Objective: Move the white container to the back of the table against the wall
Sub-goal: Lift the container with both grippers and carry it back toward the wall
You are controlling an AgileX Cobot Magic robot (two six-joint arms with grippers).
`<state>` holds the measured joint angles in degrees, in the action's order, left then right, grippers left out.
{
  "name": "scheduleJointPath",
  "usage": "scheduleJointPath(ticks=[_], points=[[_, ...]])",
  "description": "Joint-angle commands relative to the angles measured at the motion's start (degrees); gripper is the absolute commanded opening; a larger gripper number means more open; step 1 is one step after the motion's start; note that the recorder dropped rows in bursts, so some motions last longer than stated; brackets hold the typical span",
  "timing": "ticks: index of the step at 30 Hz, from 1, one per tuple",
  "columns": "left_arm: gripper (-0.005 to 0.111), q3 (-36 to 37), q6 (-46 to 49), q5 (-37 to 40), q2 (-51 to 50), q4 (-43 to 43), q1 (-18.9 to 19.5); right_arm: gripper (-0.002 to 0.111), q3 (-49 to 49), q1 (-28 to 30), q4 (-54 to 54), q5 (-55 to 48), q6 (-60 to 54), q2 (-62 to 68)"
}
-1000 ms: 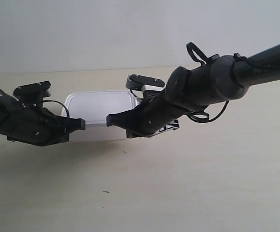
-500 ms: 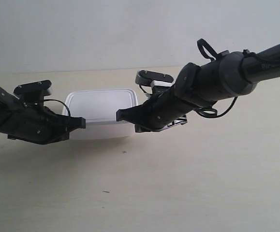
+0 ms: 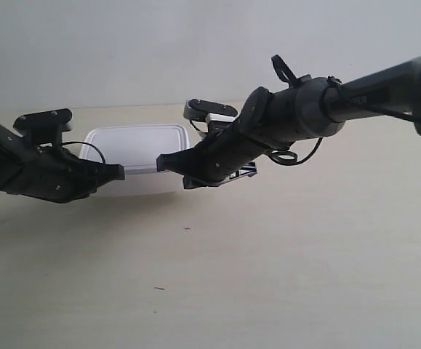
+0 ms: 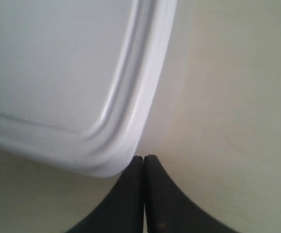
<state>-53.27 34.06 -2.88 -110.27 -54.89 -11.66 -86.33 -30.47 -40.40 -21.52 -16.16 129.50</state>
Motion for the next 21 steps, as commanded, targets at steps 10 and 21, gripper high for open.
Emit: scheduleJointPath(ticks=[10, 21], points=[[0.000, -9.4, 0.5, 0.7, -6.5, 2.2, -0.4, 0.000, -2.7, 0.3, 0.6, 5.1, -0.3, 0.6], [0.000, -12.2, 0.7, -0.7, -8.8, 3.6, -0.5, 0.000, -6.1, 0.3, 0.4, 8.3, -0.4, 4.2]])
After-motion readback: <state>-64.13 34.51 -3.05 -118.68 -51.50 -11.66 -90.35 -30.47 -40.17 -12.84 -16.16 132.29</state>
